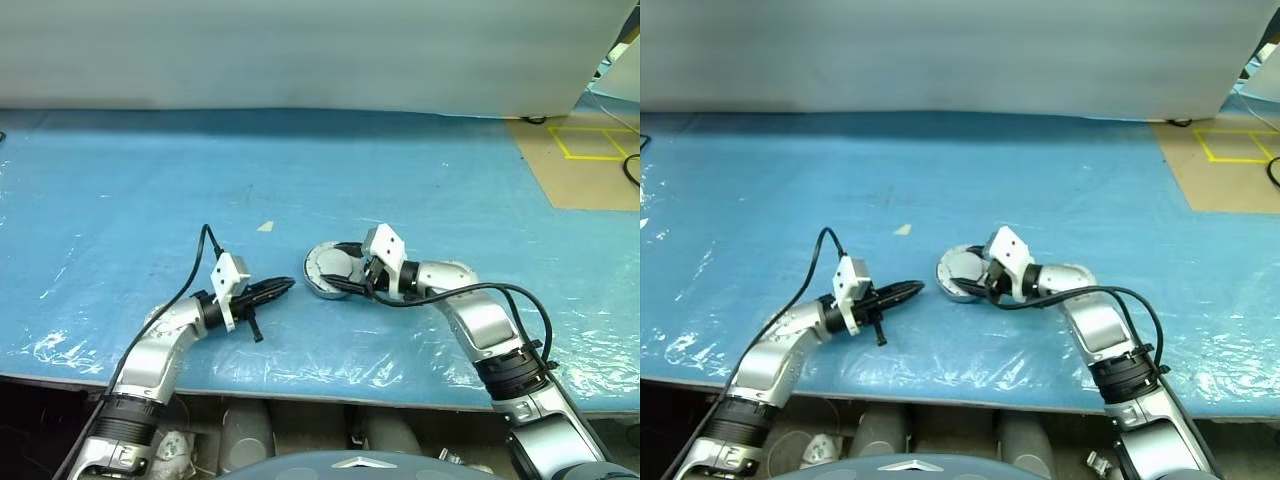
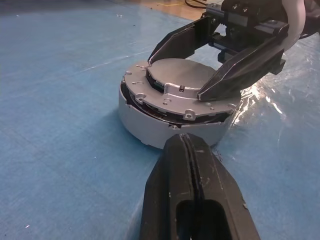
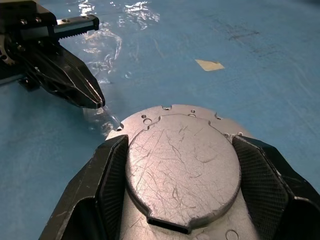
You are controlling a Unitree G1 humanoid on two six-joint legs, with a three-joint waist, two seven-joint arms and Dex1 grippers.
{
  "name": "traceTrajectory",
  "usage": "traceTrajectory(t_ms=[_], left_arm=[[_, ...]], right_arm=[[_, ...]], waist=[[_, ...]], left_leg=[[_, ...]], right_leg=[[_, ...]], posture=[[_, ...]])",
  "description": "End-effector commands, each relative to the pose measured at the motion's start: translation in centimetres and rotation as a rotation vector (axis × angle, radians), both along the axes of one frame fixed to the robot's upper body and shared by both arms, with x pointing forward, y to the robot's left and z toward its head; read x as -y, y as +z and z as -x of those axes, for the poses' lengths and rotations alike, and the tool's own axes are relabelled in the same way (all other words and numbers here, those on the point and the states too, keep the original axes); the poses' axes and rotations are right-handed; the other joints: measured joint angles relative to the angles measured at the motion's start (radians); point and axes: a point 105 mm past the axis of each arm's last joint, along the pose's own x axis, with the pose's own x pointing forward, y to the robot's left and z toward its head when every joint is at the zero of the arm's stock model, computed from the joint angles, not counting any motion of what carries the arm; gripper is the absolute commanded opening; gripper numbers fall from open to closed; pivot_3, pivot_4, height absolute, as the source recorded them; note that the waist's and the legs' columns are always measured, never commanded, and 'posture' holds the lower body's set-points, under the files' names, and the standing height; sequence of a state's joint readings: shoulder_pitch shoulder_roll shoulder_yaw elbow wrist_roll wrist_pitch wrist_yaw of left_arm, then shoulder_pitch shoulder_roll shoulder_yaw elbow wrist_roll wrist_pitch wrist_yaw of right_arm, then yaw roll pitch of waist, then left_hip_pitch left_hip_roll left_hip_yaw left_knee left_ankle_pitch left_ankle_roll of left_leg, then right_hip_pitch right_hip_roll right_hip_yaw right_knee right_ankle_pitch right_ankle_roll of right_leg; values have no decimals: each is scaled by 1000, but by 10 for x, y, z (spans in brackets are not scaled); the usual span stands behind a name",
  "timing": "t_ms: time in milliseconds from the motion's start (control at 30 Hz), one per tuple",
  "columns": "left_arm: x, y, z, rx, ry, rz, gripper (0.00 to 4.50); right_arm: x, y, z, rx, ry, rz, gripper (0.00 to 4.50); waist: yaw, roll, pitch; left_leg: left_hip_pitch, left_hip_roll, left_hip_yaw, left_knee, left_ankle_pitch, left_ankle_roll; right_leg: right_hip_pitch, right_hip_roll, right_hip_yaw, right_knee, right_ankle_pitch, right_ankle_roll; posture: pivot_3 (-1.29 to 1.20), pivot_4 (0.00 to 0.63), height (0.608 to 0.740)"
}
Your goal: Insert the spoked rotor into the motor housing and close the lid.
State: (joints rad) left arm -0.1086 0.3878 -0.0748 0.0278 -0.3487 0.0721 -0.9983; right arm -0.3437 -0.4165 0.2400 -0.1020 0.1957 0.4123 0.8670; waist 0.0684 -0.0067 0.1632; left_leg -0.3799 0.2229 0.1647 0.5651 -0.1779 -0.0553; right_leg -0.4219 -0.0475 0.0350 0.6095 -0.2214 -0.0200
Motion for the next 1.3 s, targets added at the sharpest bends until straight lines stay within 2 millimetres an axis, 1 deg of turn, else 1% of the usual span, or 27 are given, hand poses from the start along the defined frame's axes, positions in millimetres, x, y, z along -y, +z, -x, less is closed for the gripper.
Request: traceTrajectory(t_ms=[33,200,267,400,467,633,733,833,967,1100,1300], left_arm=[[-1,5,-1,31,-6,0,0],[0,3,-1,27,-5,-2,0],[0,3,-1,27,-5,2,0],[1,5,0,38,-10,9,0],[0,9,-1,48,-7,21,0],[-3,15,-2,69,-4,22,0],[-5,13,-2,64,-3,12,0],[-5,10,-1,59,-5,4,0],[-3,13,-3,68,-5,15,0],[1,16,-12,80,10,13,0],[14,13,-33,88,25,-79,0]], right_arm=[[-9,11,8,0,42,-22,2957],[-11,6,7,-4,11,23,2957],[-10,0,6,2,-7,55,2957],[-6,-9,3,24,-23,111,2957],[-4,-13,1,27,-38,130,2957],[-1,-19,-5,15,-84,145,2957],[-3,-18,-7,-17,-109,119,2957],[-1,-21,-9,-10,-119,151,2957],[4,-29,-7,-27,-120,185,2957],[3,-27,-6,-30,-113,176,2957],[1,-24,-7,-25,-111,164,2957]], waist=[[0,0,0],[0,0,0],[0,0,0],[0,0,0],[0,0,0],[0,0,0],[0,0,0],[0,0,0],[0,0,0],[0,0,0],[0,0,0]], left_leg=[[0,0,0,0,0,0],[0,0,0,0,0,0],[0,0,0,0,0,0],[1,0,0,0,0,0],[2,0,0,0,0,0],[6,0,0,0,0,0],[9,0,0,0,0,0],[12,0,0,-1,0,0],[12,0,0,-1,0,0],[12,0,0,-1,0,0],[12,0,0,-1,0,0]], right_leg=[[0,0,0,0,0,0],[0,0,0,0,0,0],[0,0,0,0,0,0],[1,0,0,0,0,0],[2,0,0,0,0,0],[5,0,1,0,0,0],[8,0,1,0,0,0],[11,-1,1,0,0,0],[11,-1,1,0,-1,0],[12,-1,1,0,-1,0],[12,-1,1,0,-1,0]], posture=[[0,150,740],[0,150,740],[0,150,740],[0,150,740],[0,150,740],[0,150,740],[0,150,740],[0,150,740],[0,150,740],[0,150,740],[0,150,740]])
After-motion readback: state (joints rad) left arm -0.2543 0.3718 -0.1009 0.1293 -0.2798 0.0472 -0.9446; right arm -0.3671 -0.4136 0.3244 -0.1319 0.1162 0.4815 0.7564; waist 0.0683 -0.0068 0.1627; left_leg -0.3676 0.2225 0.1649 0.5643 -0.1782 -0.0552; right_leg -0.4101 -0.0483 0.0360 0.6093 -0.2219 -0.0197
